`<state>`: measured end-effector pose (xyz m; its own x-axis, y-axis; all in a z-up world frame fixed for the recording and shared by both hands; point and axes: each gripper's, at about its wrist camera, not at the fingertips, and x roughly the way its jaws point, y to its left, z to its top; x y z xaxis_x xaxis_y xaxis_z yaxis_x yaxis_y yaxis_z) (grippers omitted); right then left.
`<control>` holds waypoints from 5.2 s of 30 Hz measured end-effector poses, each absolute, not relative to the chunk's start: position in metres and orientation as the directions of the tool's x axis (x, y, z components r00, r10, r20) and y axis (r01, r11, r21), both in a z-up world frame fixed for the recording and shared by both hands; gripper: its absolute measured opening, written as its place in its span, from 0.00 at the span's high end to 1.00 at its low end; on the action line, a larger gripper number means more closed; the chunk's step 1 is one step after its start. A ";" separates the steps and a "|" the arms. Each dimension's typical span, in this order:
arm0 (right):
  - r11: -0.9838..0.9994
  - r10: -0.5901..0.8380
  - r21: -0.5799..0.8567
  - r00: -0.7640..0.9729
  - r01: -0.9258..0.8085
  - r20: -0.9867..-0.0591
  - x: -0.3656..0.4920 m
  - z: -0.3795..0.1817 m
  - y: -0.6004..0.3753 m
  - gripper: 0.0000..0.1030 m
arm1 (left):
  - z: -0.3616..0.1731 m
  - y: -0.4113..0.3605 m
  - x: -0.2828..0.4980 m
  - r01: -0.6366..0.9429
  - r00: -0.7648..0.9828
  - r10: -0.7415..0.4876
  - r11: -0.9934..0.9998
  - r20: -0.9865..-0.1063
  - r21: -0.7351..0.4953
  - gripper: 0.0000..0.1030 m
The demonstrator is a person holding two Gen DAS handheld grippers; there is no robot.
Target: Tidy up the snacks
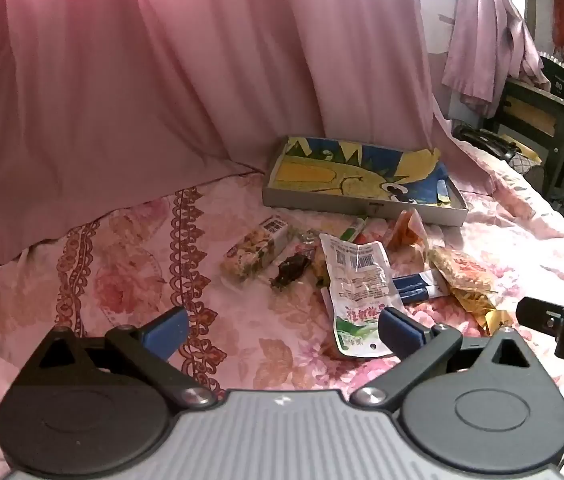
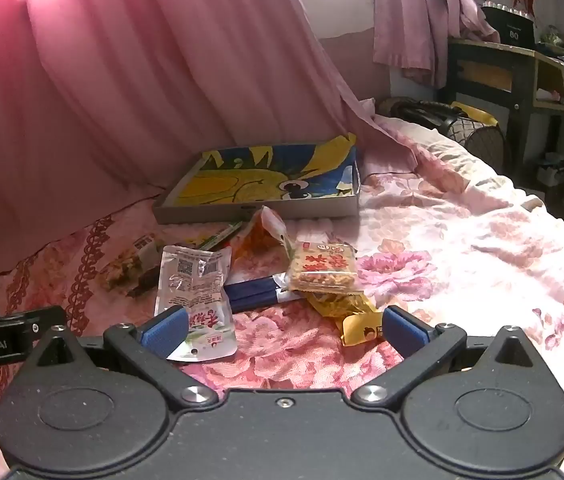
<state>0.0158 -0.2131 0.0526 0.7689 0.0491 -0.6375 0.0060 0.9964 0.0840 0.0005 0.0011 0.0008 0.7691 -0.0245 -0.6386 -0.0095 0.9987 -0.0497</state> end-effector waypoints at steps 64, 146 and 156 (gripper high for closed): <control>0.997 0.045 0.078 0.758 0.008 -0.651 0.018 0.048 -0.213 0.00 | -0.002 0.001 -0.002 0.001 0.778 -0.011 1.000 -0.628 -0.017 0.00; 0.972 0.235 0.208 0.480 -0.109 -0.845 0.184 -0.065 -0.128 0.16 | -0.097 0.064 0.229 0.173 0.538 -0.230 0.972 -0.811 -0.160 0.54; 0.957 0.289 0.249 0.472 -0.147 -0.833 0.179 -0.055 -0.125 0.29 | -0.089 0.061 0.216 0.174 0.458 -0.259 0.964 -0.850 -0.199 0.60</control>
<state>0.1790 -0.1255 -0.0551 0.4716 0.2886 -0.8333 -0.1467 0.9574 0.2486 0.2163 0.0611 -0.0894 0.4581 -0.2587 -0.8504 0.1745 0.9643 -0.1993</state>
